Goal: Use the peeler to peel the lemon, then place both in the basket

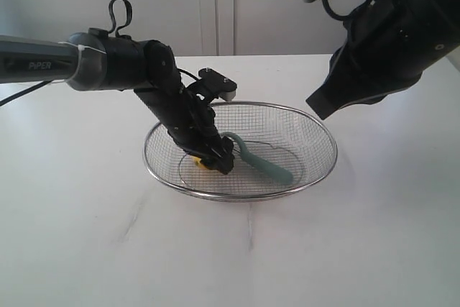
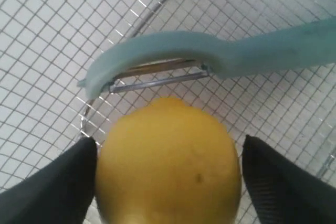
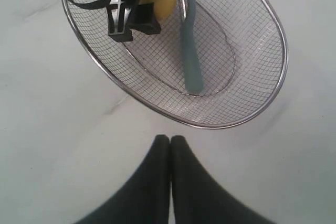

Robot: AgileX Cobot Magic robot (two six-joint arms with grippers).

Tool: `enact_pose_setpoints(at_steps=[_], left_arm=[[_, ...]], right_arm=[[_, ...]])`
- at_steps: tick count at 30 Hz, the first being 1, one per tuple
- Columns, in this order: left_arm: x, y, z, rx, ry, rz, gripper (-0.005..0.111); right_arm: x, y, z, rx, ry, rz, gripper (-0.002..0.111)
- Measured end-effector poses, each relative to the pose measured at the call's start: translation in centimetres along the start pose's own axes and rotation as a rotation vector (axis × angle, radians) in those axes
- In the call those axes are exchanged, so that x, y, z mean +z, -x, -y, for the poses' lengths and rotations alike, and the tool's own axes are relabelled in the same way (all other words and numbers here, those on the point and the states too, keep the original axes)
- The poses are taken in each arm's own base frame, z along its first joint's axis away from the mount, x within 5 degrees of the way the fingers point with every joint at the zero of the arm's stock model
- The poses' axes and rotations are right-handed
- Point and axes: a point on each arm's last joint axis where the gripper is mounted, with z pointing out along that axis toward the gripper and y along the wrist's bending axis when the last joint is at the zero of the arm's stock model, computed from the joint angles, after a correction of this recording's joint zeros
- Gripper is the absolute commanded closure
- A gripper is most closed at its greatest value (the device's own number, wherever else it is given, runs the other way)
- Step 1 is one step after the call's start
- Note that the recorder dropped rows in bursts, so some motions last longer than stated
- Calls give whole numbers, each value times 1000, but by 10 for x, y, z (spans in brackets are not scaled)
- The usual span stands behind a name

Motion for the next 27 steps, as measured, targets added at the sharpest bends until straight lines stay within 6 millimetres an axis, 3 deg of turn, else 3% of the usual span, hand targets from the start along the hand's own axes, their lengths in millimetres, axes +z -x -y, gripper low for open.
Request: enact_pose_setpoints(at_steps=[8,18,21,27], left_arm=[[-25,10,3,8,17,64,25],[-86,25,14,45,47,174,27],[-108,25,19,75,55,172,36],[-151,16,29,150,72,110,65]], right_arm=[[0,0,0,0,2,-5,108],[0,0,0,0,2,-5,108],[0,0,0,0,2,-5,108],[0,0,0,0,2,-5,108]])
